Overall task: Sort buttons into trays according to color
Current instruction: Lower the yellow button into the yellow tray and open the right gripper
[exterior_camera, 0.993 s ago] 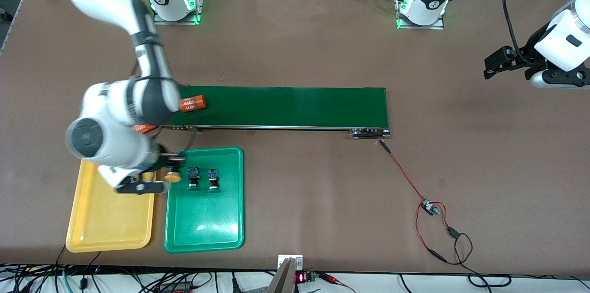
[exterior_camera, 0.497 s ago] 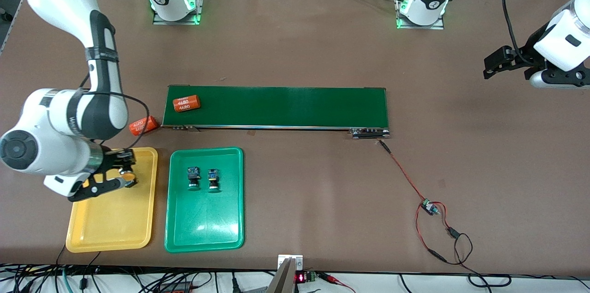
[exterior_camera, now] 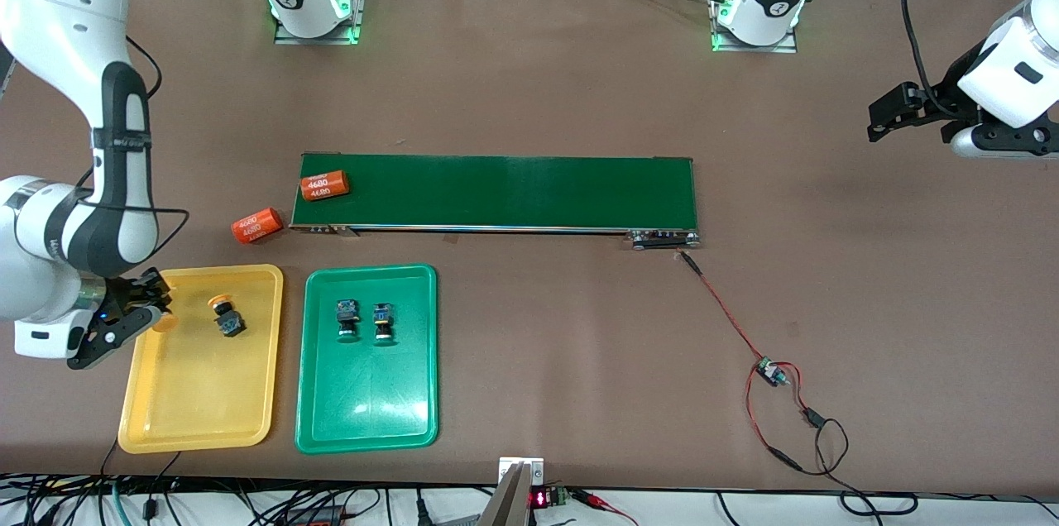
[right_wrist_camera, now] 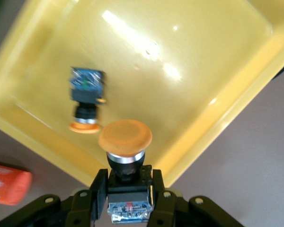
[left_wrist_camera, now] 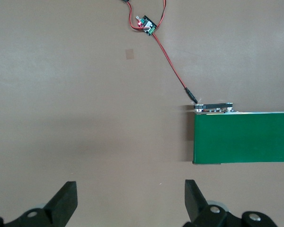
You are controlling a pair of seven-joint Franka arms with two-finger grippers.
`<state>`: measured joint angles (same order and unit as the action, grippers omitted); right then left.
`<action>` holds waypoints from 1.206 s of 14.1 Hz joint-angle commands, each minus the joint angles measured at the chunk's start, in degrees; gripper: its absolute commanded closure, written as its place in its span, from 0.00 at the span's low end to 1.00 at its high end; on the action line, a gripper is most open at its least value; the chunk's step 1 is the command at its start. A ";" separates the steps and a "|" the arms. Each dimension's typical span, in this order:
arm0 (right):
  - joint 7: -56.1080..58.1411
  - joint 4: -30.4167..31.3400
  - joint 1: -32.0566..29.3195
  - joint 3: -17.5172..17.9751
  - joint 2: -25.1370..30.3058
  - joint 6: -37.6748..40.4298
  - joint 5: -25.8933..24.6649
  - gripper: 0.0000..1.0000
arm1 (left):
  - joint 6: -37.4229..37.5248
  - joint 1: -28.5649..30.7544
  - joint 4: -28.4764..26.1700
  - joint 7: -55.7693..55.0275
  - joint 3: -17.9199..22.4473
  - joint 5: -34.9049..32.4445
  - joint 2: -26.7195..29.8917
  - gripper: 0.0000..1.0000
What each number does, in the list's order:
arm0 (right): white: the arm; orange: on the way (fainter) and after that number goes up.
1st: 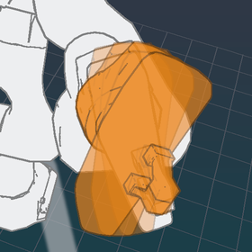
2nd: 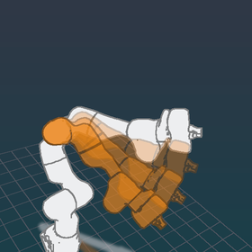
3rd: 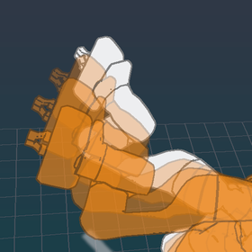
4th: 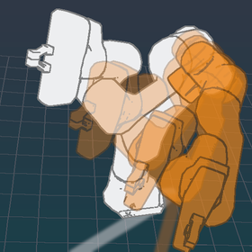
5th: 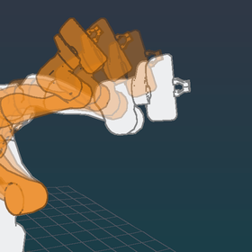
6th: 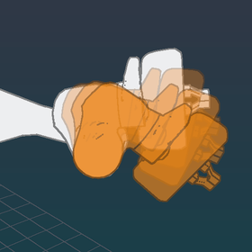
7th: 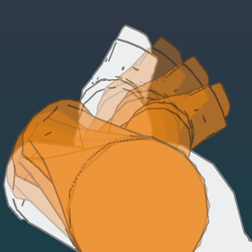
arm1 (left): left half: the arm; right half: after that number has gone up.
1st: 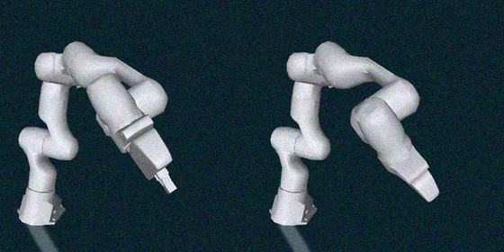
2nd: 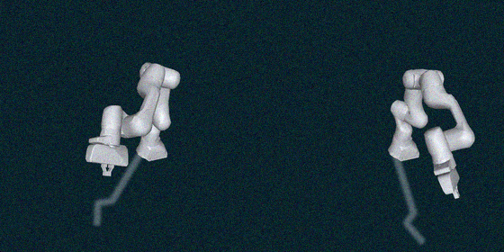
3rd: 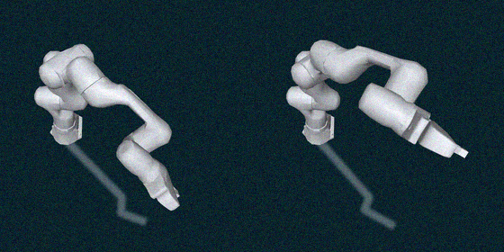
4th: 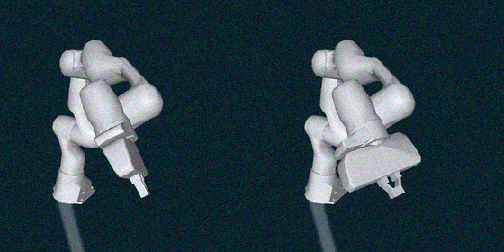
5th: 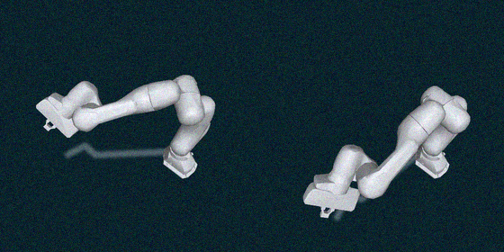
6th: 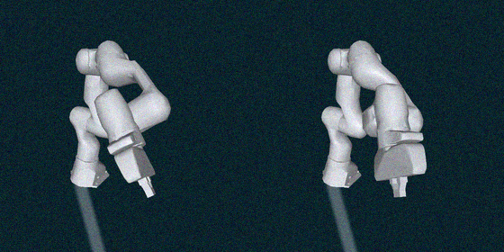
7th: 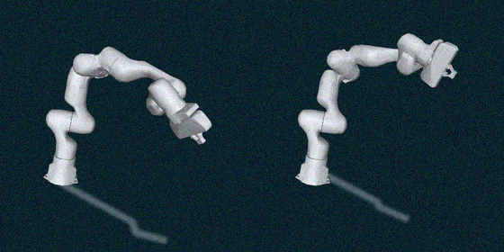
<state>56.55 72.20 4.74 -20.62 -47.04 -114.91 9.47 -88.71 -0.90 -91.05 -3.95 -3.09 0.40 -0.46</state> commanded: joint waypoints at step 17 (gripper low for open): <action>-2.38 2.77 1.41 1.73 6.32 3.87 8.98 0.00 | 1.26 -0.33 1.66 1.05 0.19 0.48 -0.60 0.00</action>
<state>58.02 73.41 5.44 -19.17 -47.00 -115.78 17.64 -88.65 -0.91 -91.04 -3.95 -3.10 0.40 -0.46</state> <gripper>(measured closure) 0.000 0.000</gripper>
